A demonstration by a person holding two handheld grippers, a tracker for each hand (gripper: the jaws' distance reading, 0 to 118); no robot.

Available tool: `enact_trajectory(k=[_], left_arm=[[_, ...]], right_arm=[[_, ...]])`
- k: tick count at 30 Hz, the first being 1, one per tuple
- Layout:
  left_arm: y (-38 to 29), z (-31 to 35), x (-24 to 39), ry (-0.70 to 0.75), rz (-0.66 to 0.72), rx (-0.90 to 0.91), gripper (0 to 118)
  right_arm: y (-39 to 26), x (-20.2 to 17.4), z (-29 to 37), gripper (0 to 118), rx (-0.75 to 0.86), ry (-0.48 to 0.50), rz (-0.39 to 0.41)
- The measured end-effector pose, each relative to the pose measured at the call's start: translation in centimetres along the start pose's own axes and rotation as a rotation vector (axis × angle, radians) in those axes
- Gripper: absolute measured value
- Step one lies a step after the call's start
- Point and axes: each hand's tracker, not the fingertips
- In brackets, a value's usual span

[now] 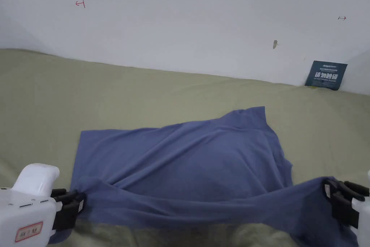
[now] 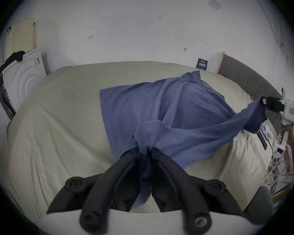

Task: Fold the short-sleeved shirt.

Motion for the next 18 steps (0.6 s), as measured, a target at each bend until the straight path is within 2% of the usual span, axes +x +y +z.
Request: enact_trajectory(k=[3,5,10,12,15,17,18], left_arm=[[1.3,-0.1,-1.4,-0.047,0.081,0.007,11],[2.5,-0.4,-2.2,-0.029,0.099,0.013,11],[5.5,-3.2,-4.6,-0.026,0.132,-0.037,11],[6.5,-5.0,-5.3,-0.003,0.12,-0.101,11],[7.2,-7.5,-6.5,0.022,0.118,-0.127,13],[7.1,-8.9,-7.4,0.05,0.156,-0.145,42],[6.9,-9.4,-7.8,0.096,0.172,-0.165,69]], right_arm=[[2.1,0.0,-2.8,2,0.005,-0.002,0.07],[3.4,0.0,-5.2,2,-0.006,-0.023,0.11],[5.9,-0.2,-12.4,2,-0.061,0.029,0.249],[6.5,-0.5,-15.5,2,-0.092,0.05,0.256],[6.4,-0.7,-19.4,2,-0.102,0.013,0.237],[6.0,-0.8,-21.2,8,-0.122,-0.075,0.216],[5.9,-0.6,-21.9,24,-0.121,-0.107,0.184]])
